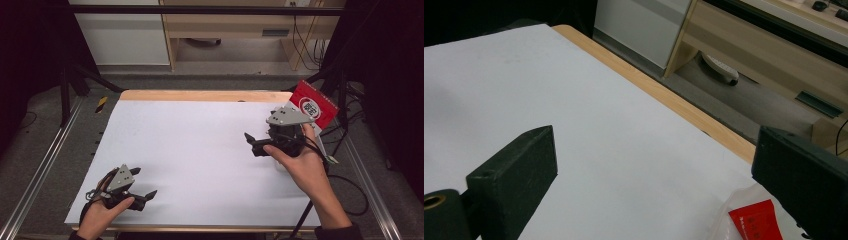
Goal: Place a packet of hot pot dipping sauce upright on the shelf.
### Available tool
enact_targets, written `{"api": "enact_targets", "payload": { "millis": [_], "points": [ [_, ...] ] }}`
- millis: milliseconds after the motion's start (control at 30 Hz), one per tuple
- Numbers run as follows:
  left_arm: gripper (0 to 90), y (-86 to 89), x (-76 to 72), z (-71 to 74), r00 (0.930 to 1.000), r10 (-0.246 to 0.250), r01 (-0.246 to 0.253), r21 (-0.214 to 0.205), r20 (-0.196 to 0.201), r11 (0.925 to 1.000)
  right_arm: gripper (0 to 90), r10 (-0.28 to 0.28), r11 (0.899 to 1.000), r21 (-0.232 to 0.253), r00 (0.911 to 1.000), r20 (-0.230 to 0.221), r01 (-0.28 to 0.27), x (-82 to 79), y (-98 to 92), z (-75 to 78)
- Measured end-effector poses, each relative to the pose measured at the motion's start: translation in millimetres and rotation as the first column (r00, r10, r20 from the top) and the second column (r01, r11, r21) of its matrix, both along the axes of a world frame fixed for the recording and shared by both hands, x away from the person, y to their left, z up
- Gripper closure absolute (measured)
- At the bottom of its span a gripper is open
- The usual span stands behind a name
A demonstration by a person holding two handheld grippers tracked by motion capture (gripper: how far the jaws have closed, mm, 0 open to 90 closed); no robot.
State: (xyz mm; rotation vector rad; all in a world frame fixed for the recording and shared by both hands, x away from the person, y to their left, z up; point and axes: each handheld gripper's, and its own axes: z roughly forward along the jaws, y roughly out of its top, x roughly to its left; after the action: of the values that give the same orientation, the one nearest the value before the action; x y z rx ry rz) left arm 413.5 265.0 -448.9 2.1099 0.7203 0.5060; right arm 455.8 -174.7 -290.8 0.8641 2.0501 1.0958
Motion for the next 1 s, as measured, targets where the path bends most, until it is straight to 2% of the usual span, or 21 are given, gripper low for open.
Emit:
{"api": "enact_targets", "payload": {
  "millis": [533, 1000],
  "points": [
    [5.4, -0.1, 0.0, 0.0, 1.0, 0.001, -0.001, 0.001, 0.0, 1.0, 5.2, 0.036, 0.999, 0.013, 0.9986, -0.039, -0.035, -24.2, 11.6, -30.3],
    [5.3, -0.3, 0.0, -0.3, 1.0, -0.004, 0.004, 0.007, -0.002, 1.0, 5.8, 0.046, 0.999, 0.009, 0.9943, -0.096, -0.046, -27.4, 16.1, -62.4]
  ]
}}
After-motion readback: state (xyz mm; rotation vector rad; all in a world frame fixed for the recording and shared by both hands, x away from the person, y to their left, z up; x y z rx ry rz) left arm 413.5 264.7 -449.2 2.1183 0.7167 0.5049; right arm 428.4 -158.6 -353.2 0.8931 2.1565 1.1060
